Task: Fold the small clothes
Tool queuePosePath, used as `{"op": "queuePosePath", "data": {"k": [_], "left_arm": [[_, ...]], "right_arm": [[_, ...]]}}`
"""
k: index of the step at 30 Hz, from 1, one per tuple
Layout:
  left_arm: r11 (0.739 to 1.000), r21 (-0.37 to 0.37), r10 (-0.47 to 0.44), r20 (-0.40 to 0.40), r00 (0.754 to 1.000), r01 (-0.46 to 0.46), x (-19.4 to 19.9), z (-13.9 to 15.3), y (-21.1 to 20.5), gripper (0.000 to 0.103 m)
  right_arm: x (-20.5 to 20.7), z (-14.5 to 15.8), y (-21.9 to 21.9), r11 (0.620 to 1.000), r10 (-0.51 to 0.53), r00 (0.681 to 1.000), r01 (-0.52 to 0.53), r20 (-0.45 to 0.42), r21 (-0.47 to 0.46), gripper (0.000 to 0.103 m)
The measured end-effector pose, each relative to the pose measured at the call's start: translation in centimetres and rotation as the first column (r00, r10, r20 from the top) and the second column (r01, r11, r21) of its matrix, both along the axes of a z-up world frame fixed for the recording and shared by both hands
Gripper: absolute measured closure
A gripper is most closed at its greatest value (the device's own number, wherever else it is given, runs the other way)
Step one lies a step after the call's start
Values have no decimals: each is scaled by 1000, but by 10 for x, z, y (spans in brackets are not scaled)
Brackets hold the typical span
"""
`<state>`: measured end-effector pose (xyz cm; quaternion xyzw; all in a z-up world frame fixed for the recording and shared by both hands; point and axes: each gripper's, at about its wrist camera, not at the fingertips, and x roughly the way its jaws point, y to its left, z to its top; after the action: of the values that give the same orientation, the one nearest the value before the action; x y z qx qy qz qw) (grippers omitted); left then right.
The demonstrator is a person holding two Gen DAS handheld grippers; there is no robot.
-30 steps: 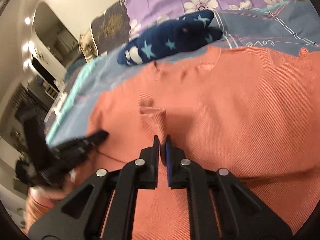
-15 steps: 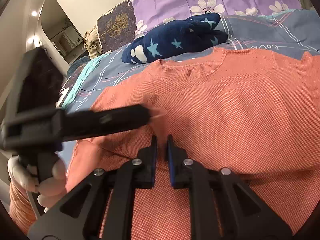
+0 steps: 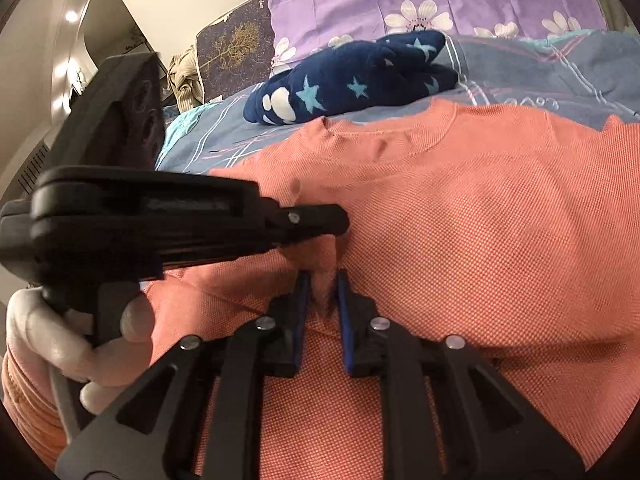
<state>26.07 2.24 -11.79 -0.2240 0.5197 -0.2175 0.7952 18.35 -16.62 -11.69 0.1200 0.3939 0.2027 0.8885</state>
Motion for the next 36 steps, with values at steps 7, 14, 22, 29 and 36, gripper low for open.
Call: {"op": "queuePosePath", "data": {"k": [7, 14, 22, 29, 36], "left_arm": [[999, -5, -51, 215, 975, 53, -6, 88, 13, 99], [999, 28, -38, 311, 950, 31, -17, 131, 37, 99], [994, 77, 49, 294, 955, -75, -22, 113, 98, 99], [987, 99, 101, 212, 972, -125, -25, 69, 135, 99], [932, 310, 123, 214, 969, -187, -25, 37, 148, 89]], "right_arm": [[-29, 32, -29, 1000, 3, 996, -1, 86, -31, 83], [-25, -8, -111, 946, -325, 944, 325, -57, -22, 100], [-36, -11, -134, 915, -395, 917, 398, -53, 70, 100], [-28, -12, -128, 920, -389, 920, 391, -42, 34, 97], [-31, -8, -118, 933, -361, 932, 360, -23, -17, 88]]}}
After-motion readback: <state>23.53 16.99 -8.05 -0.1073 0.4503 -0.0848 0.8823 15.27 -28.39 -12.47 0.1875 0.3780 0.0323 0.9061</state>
